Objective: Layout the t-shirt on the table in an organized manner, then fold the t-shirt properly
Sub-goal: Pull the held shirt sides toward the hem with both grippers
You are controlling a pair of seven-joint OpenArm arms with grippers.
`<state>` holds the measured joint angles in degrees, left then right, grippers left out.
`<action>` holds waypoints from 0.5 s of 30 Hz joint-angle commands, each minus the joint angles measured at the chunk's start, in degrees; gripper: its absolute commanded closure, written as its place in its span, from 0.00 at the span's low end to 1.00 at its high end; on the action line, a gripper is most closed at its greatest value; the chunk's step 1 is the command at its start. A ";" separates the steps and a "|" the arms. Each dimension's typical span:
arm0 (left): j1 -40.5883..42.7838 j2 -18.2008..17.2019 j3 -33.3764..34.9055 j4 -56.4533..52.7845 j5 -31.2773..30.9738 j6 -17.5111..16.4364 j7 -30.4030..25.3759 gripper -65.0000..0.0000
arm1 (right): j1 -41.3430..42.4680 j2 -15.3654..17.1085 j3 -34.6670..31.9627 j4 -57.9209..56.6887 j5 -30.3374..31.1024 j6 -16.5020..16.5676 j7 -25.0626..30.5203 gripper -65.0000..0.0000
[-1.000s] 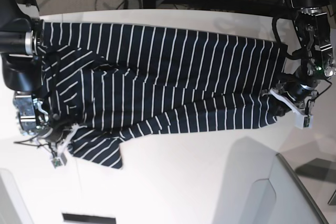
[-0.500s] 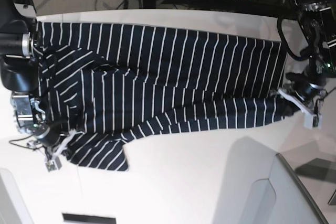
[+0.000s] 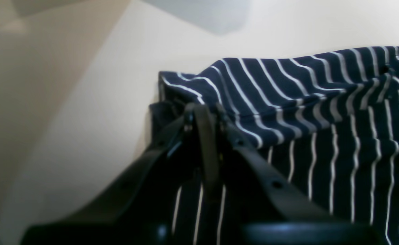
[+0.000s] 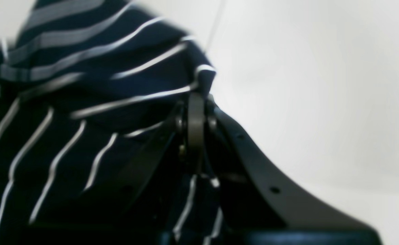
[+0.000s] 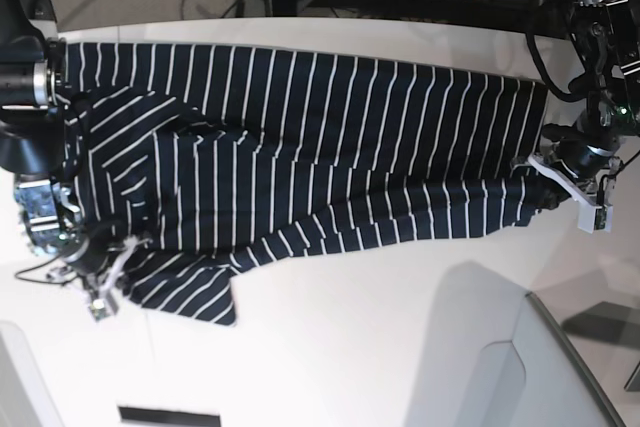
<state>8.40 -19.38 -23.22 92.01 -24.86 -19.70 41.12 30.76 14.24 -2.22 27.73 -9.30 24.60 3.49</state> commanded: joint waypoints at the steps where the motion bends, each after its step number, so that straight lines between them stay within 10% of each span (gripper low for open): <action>1: -0.27 -0.10 -0.21 1.31 -0.76 -0.30 -1.34 1.00 | 1.90 0.57 -0.20 0.89 -0.41 -0.29 -1.77 1.00; 15: 1.49 0.08 2.34 -0.80 -0.24 -0.30 -1.34 1.00 | -1.44 -0.04 -0.20 10.74 -0.41 -0.20 -24.37 1.00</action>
<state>10.35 -18.44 -20.56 90.43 -24.88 -19.88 40.88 27.38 13.43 -2.63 37.63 -9.89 24.53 -22.13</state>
